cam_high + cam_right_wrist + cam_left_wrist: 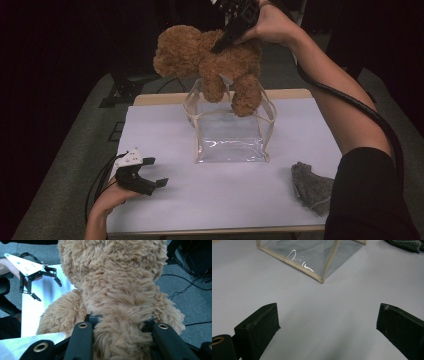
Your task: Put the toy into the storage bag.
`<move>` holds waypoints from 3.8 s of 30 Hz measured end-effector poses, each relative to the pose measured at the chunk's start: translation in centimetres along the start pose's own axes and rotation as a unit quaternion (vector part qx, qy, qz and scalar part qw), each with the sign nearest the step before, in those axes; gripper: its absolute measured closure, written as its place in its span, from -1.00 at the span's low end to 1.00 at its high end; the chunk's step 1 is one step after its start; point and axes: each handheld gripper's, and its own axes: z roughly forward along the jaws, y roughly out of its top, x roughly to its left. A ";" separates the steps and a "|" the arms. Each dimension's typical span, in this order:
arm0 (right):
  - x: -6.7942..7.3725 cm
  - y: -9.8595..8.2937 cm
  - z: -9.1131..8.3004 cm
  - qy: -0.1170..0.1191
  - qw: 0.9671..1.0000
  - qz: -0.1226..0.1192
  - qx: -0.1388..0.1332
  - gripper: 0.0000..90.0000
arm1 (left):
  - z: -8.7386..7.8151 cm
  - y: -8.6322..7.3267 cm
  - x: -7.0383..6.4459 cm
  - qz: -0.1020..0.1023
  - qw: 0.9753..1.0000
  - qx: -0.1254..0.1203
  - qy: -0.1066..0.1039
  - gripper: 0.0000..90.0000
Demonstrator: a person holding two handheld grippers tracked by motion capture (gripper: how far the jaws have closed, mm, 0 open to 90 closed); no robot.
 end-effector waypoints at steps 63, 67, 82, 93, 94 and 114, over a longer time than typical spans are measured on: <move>1.4 -0.4 4.3 -0.018 1.000 -0.006 0.007 0.43 | 0.5 0.0 -0.3 0.001 1.000 0.003 -0.020 -0.93; 2.8 -0.2 4.3 -0.007 1.000 -0.012 0.007 0.43 | 0.6 0.2 -0.5 0.007 1.000 0.005 -0.023 -0.93; 1.6 -2.9 5.4 0.014 1.000 0.026 -0.003 0.42 | 0.8 0.1 -0.6 0.006 1.000 0.009 -0.022 -0.93; -1.9 -6.1 5.5 -0.005 0.997 0.074 -0.009 0.42 | 0.7 -0.1 -0.4 0.003 1.000 0.011 -0.023 -0.93; -2.0 -6.2 5.4 -0.008 0.997 0.074 -0.011 0.42 | 0.7 -0.1 -0.4 0.003 1.000 0.011 -0.024 -0.93; -1.6 -7.8 5.4 -0.045 0.997 0.069 0.002 0.42 | 0.9 -0.1 -0.7 0.005 0.999 0.016 -0.028 -0.93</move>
